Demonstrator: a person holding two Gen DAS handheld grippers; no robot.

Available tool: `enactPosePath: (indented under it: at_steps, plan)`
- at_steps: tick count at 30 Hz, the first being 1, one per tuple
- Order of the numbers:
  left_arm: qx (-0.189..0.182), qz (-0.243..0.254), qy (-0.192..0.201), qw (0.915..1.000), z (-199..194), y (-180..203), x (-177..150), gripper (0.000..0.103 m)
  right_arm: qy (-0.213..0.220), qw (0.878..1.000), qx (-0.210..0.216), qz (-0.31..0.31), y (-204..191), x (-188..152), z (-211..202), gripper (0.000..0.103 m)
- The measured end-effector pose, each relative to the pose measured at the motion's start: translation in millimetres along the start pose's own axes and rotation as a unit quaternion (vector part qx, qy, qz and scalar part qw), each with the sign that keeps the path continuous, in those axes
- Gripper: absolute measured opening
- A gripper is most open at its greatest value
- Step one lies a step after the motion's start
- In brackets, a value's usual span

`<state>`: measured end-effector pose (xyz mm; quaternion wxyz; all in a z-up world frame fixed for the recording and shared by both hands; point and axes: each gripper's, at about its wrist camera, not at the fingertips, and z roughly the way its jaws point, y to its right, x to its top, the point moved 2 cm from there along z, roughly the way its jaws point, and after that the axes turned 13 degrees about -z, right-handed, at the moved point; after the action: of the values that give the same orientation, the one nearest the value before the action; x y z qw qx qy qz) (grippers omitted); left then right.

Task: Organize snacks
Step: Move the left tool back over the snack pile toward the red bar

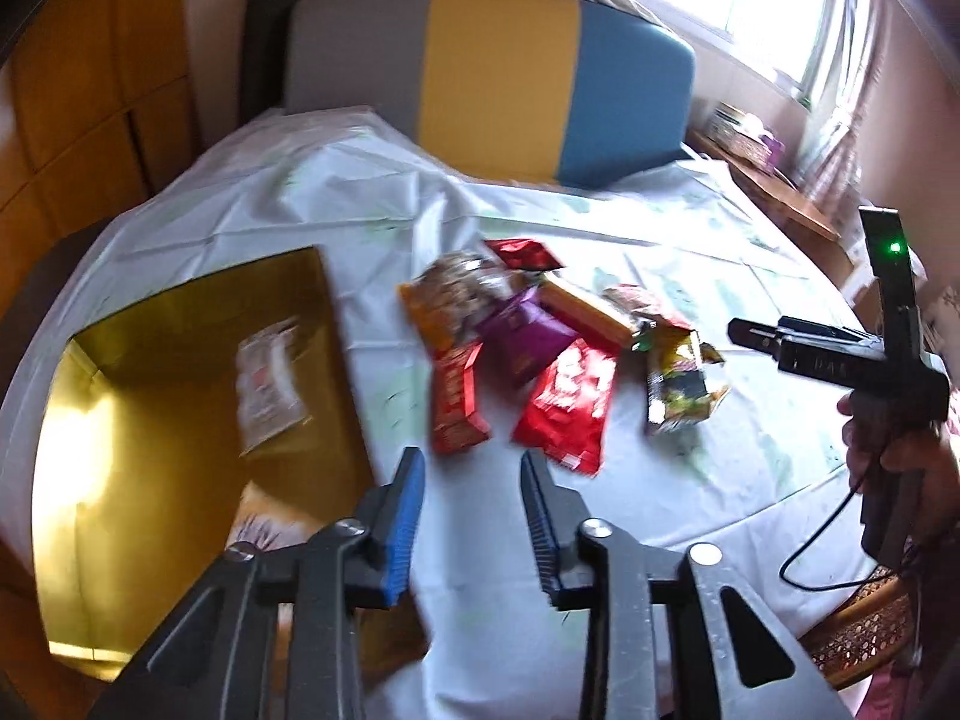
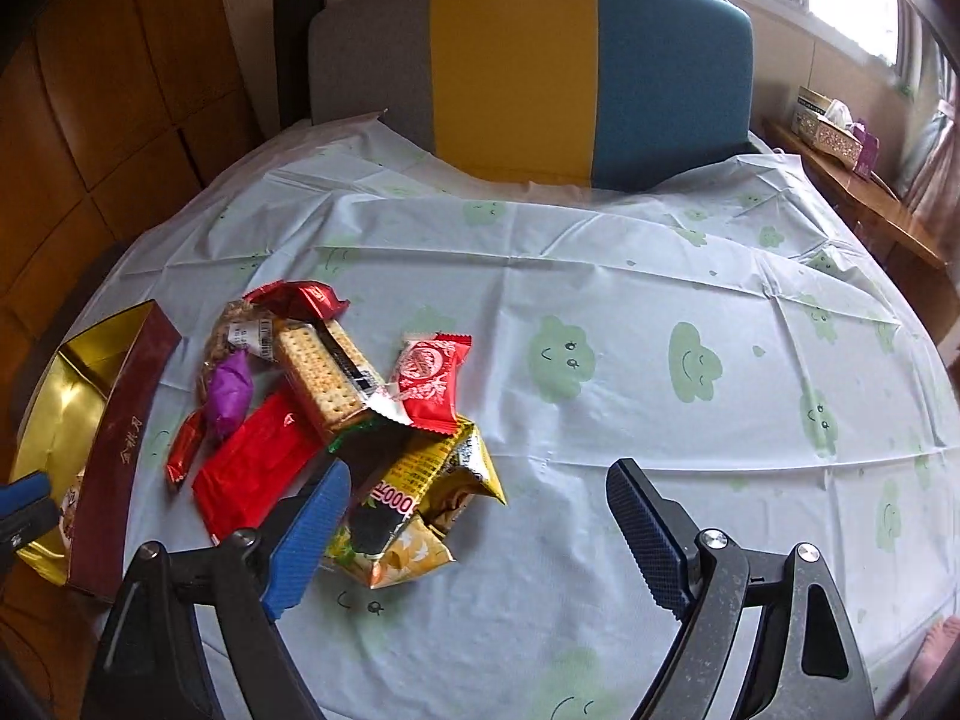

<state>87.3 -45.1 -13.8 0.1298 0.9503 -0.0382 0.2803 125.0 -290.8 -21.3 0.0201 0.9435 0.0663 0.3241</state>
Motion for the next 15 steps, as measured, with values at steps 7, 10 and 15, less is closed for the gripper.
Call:
enactPosePath:
  at_steps: [7, 10, 15]
  plan:
    - [0.011, 0.013, -0.068, 0.9976, 60, 19, 26, 0.029, 0.016, 1.0, 0.005, -0.014, -8, 3, -9, 0.09]
    - [0.033, 0.01, -0.084, 0.9958, 84, 20, 32, 0.029, 0.022, 1.0, 0.012, -0.009, -6, 5, -13, 0.09]
    - [0.074, 0.011, -0.097, 0.9925, 112, 17, 40, 0.031, 0.029, 0.999, 0.018, -0.002, -3, 8, -17, 0.091]
